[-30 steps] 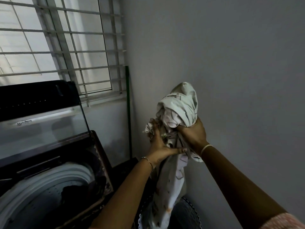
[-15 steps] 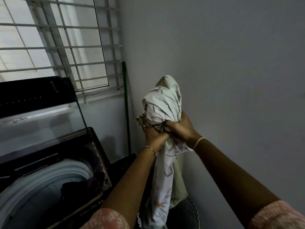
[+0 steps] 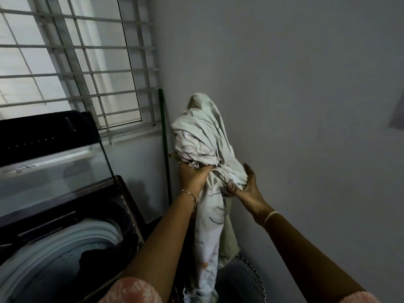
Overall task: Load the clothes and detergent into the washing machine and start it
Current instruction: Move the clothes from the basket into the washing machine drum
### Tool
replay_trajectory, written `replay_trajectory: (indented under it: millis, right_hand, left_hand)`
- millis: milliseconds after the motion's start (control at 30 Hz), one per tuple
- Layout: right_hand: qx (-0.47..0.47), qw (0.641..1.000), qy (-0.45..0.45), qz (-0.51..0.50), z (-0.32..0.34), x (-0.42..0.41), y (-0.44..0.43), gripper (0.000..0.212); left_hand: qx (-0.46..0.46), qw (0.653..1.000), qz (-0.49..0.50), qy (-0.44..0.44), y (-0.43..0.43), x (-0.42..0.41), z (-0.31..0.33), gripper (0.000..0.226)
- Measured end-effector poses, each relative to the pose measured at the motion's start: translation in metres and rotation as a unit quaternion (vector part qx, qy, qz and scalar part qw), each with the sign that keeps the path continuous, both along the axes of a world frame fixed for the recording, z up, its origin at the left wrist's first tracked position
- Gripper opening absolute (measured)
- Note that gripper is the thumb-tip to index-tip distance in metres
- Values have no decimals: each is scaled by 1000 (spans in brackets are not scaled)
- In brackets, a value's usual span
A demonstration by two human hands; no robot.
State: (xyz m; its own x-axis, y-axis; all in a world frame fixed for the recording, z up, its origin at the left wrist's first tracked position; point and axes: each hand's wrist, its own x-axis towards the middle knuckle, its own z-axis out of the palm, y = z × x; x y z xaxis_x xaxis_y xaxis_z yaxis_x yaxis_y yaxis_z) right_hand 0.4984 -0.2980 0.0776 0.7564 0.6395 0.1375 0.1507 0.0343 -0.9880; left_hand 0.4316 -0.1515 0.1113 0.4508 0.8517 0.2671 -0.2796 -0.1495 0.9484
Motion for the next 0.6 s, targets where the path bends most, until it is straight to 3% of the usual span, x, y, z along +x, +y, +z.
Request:
replay_trajectory:
  millis: [133, 300, 367, 467, 567, 600]
  right_hand:
    - [-104, 994, -26, 31, -32, -13, -7, 141]
    - [-150, 976, -156, -3, -35, -21, 16, 149]
    - [-162, 975, -149, -44, -33, -18, 21, 158]
    - [-132, 973, -134, -131, -31, -10, 26, 152]
    - [-207, 965, -64, -146, -26, -3, 28, 157]
    - [-230, 961, -50, -143, -27, 0, 28, 153]
  left_hand:
    - [-120, 990, -26, -74, 1, 0, 22, 72]
    - [-168, 973, -80, -138, 2, 4, 46, 68]
    - [-191, 962, -118, -153, 1, 1, 54, 70]
    - [-245, 938, -176, -168, 0, -6, 65, 67]
    - [-284, 915, -233, -169, 5, -15, 72, 74]
    - [-291, 908, -253, -165, 4, -20, 76, 66]
